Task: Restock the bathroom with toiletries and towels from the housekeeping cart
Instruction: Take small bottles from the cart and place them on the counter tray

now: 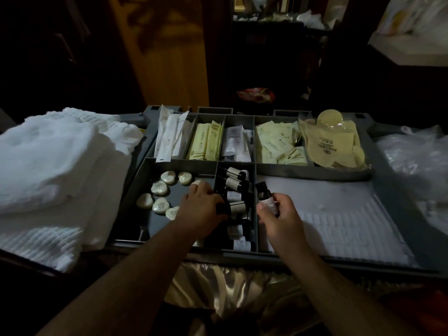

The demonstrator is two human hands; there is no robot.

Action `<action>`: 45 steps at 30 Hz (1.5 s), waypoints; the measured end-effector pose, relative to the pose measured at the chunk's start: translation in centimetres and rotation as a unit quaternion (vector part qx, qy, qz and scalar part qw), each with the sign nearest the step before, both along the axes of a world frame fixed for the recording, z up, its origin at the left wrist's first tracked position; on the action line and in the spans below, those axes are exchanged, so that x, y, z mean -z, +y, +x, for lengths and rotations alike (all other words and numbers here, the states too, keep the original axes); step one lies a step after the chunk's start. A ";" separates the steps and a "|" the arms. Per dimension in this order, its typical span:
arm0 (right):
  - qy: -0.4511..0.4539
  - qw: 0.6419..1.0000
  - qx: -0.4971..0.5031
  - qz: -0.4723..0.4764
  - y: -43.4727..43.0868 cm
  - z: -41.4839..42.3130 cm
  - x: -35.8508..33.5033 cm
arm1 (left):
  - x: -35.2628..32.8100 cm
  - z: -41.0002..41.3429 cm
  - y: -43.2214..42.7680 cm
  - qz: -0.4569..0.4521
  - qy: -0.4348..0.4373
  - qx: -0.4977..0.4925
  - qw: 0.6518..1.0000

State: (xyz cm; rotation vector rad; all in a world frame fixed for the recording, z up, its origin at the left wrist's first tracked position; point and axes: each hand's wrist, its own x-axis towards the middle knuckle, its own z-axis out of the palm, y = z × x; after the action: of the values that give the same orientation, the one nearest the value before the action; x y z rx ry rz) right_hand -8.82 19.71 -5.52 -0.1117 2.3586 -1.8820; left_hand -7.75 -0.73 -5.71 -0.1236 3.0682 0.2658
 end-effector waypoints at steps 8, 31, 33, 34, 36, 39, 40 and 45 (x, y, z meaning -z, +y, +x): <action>-0.030 0.999 0.004 -0.044 0.0 -0.4 0.3 | 0.5 0.8 -0.5 0.120 0.078 -0.020 0.989; -0.143 0.976 0.040 -0.161 0.5 -0.6 -0.8 | -3.4 1.2 2.0 0.809 0.081 -0.297 0.501; -0.144 0.974 0.040 -0.170 0.6 -0.7 -0.7 | -3.4 1.0 2.1 0.808 0.072 -0.289 0.508; -0.144 0.973 0.038 -0.178 0.6 -0.7 -0.7 | -3.3 1.0 2.1 0.810 0.067 -0.284 0.508; -0.142 0.969 0.033 -0.200 0.6 -0.8 -0.9 | -3.4 1.1 2.2 0.822 0.054 -0.273 0.497; -0.149 0.960 0.033 -0.235 0.6 -0.9 -1.0 | -3.4 1.5 2.1 0.835 0.048 -0.253 0.486; -0.153 0.958 0.032 -0.242 0.6 -0.9 -1.0 | -3.3 1.8 2.1 0.833 0.054 -0.241 0.494; -0.175 0.951 0.027 -0.252 0.3 -1.3 -0.6 | -3.0 3.7 1.7 0.782 0.083 -0.200 0.584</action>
State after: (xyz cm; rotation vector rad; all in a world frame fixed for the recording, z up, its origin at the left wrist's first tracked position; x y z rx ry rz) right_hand -10.09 20.02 -4.88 0.2267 1.6369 -2.2649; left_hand -4.02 0.98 -2.68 -0.6230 1.6506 2.7227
